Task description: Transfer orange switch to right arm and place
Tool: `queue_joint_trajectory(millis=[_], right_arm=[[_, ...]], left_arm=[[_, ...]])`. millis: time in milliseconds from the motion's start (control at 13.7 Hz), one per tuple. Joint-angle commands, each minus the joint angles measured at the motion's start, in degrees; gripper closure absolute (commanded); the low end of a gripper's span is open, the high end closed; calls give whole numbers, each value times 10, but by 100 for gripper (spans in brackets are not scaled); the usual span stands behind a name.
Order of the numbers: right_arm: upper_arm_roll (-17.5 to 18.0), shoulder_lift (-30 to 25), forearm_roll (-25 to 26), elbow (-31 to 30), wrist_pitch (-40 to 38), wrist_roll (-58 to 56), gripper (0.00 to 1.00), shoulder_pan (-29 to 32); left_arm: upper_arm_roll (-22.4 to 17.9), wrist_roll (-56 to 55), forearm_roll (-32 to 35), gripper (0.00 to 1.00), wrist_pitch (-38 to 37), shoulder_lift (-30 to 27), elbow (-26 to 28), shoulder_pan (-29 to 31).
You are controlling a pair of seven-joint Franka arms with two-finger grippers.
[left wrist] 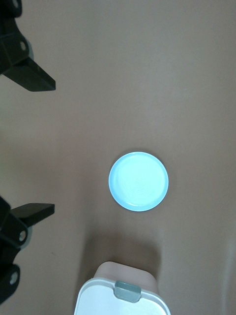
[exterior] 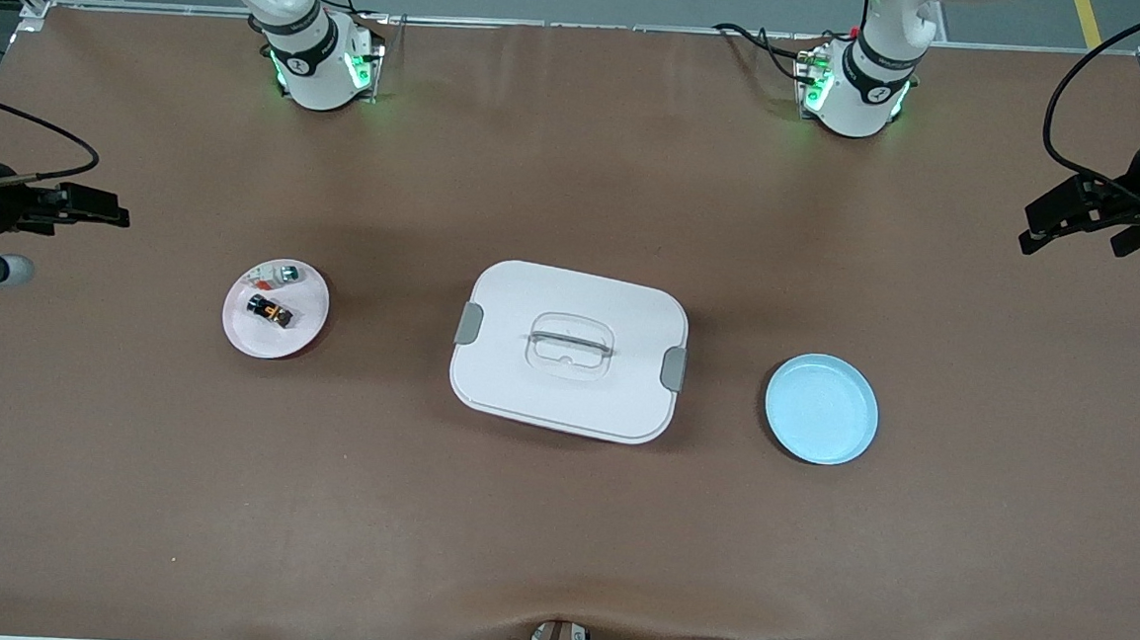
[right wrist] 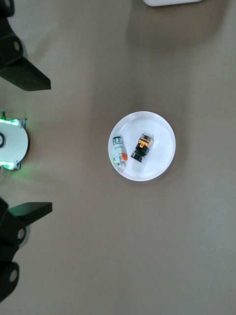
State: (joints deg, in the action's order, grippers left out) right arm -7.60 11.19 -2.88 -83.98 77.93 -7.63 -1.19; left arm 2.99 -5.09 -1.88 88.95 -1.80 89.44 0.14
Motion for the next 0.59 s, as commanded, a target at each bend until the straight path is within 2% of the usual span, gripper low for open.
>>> queue_joint_trajectory(millis=[0, 146, 512], right_arm=[[7, 7, 9, 30, -22, 129, 0, 7], [9, 7, 21, 52, -50, 150, 0, 2], [7, 4, 29, 98, -65, 147, 0, 6]], left_arm=[[2, 11, -16, 0, 12, -41, 52, 9], [3, 2, -16, 0, 39, -68, 93, 8], [6, 1, -8, 0, 37, -60, 74, 5]])
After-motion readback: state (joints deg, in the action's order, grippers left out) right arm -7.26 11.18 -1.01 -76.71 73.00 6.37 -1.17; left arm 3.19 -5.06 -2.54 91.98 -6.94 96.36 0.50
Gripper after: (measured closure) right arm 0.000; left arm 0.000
